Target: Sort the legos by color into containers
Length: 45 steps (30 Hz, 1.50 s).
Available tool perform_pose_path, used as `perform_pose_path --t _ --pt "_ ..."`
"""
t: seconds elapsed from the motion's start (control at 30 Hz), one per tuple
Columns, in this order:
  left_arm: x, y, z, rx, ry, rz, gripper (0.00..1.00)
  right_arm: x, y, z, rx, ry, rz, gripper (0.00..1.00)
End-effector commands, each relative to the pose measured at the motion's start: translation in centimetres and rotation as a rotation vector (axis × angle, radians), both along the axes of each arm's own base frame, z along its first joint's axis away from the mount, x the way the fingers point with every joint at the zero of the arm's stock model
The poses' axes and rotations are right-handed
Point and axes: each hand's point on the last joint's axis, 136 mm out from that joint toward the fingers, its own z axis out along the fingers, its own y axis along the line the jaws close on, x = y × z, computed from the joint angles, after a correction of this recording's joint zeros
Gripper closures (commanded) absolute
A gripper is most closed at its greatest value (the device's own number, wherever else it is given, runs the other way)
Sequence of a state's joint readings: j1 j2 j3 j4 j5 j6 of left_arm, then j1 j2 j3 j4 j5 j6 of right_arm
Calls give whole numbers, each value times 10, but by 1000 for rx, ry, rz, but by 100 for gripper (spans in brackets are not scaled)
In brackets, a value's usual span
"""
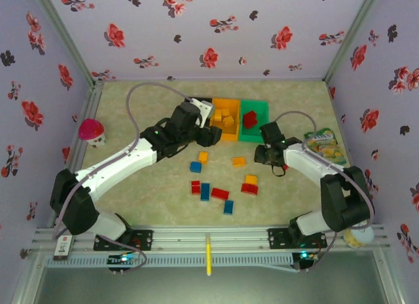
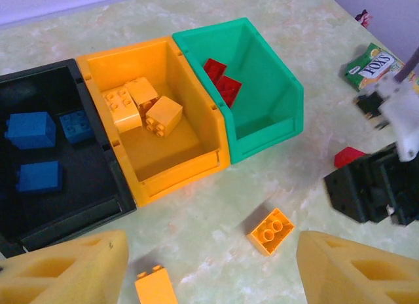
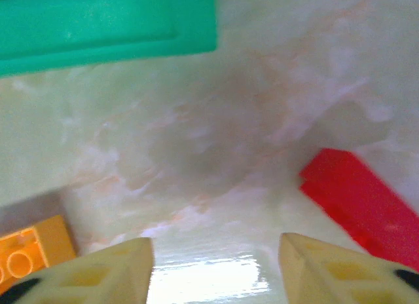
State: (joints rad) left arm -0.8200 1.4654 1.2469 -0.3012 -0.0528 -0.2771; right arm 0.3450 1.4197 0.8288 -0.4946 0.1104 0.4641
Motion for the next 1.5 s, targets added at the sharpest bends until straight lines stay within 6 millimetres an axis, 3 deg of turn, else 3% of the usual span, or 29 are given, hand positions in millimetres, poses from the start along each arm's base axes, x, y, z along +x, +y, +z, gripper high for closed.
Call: perform_pose_path --t 0.0,0.17,0.47,1.03,1.2,1.47 --pt "1 9 8 4 -27 20 31 -1 -22 23 -72 3 -5 38" --pt "2 7 8 1 -32 19 31 -3 -37 29 -124 67 38 27" --pt "2 7 11 5 -36 14 31 -8 -51 6 -137 249 77 28" --pt "0 9 12 7 -35 13 31 -4 -64 -26 -179 362 93 34" --pt "1 8 11 6 -32 14 31 0 -65 -31 -170 358 96 40" --pt "1 8 8 10 -29 16 31 4 -58 -41 -136 377 113 65"
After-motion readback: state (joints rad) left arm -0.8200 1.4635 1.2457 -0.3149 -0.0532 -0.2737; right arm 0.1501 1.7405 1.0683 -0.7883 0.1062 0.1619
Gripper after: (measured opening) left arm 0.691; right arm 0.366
